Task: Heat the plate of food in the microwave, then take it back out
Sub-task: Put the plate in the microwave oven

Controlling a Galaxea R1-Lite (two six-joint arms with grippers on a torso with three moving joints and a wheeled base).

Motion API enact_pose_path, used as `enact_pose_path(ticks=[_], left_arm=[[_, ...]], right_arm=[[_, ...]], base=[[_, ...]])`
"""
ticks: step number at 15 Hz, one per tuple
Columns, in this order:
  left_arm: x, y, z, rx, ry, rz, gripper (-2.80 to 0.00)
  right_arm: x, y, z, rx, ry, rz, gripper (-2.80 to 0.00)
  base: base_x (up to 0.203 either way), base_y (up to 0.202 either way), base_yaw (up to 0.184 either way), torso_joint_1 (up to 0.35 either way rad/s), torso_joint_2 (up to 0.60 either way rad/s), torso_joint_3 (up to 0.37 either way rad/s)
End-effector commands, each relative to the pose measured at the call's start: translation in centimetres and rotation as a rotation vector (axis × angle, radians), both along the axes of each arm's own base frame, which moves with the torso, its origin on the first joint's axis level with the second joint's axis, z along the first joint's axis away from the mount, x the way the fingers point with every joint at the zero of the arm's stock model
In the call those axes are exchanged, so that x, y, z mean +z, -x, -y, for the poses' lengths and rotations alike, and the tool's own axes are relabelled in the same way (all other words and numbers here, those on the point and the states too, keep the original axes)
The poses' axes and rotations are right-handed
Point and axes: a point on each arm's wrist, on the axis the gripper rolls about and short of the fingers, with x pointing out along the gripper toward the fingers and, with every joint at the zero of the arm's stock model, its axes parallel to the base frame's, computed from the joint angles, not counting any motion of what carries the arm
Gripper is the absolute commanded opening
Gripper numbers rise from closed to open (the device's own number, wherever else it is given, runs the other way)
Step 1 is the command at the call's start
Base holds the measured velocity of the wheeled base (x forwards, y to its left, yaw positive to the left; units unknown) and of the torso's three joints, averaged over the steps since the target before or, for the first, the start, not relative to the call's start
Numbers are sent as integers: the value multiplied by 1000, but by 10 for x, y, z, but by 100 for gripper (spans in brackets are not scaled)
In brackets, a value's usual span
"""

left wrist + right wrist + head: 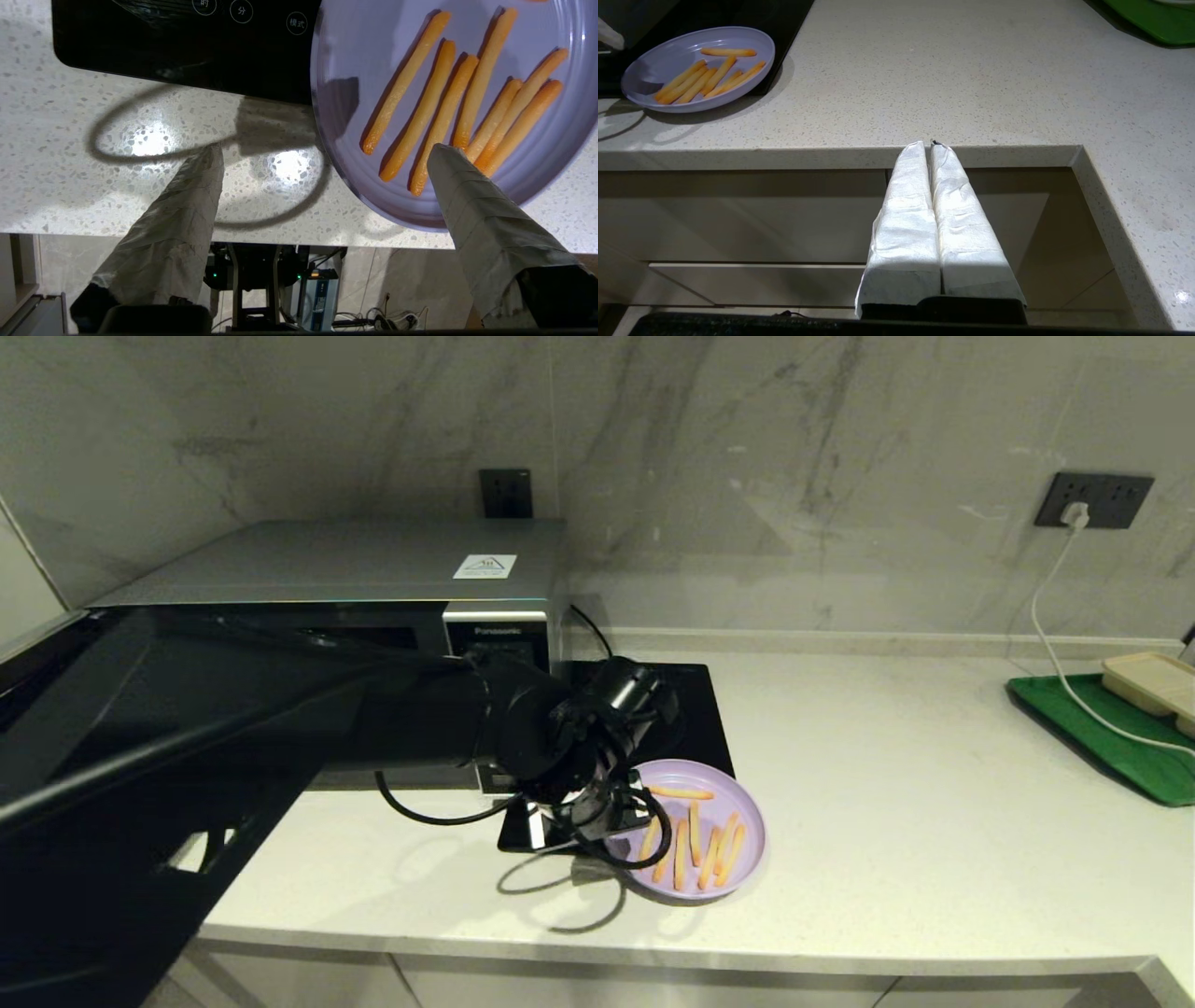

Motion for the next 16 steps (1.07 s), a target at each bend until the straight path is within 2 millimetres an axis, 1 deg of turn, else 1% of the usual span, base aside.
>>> enact_pose_path(ticks=[1, 4, 6, 8, 13, 16], left_arm=[[-10, -4, 3, 9, -14, -17, 0], [-15, -6, 2, 17, -25, -32, 0], [-23, -10, 1, 21, -39, -45, 0], [-25, -10, 2, 17, -45, -46, 0], [-39, -21, -5, 33, -77, -70, 0], [-41, -25, -11, 47, -87, -86, 0]], right_arm=[[0, 0, 0, 0, -1, -1, -280], [0, 0, 0, 0, -1, -1, -280], [0, 0, 0, 0, -1, -1, -280], [0, 0, 0, -1, -1, -1, -280], [0, 0, 0, 0, -1, -1, -280], [0, 0, 0, -1, -1, -1, -280]], base=[[0, 0, 0, 0, 0, 0], [0, 0, 0, 0, 0, 0], [0, 0, 0, 0, 0, 0], [0, 0, 0, 0, 0, 0], [0, 0, 0, 0, 0, 0], [0, 0, 0, 0, 0, 0]])
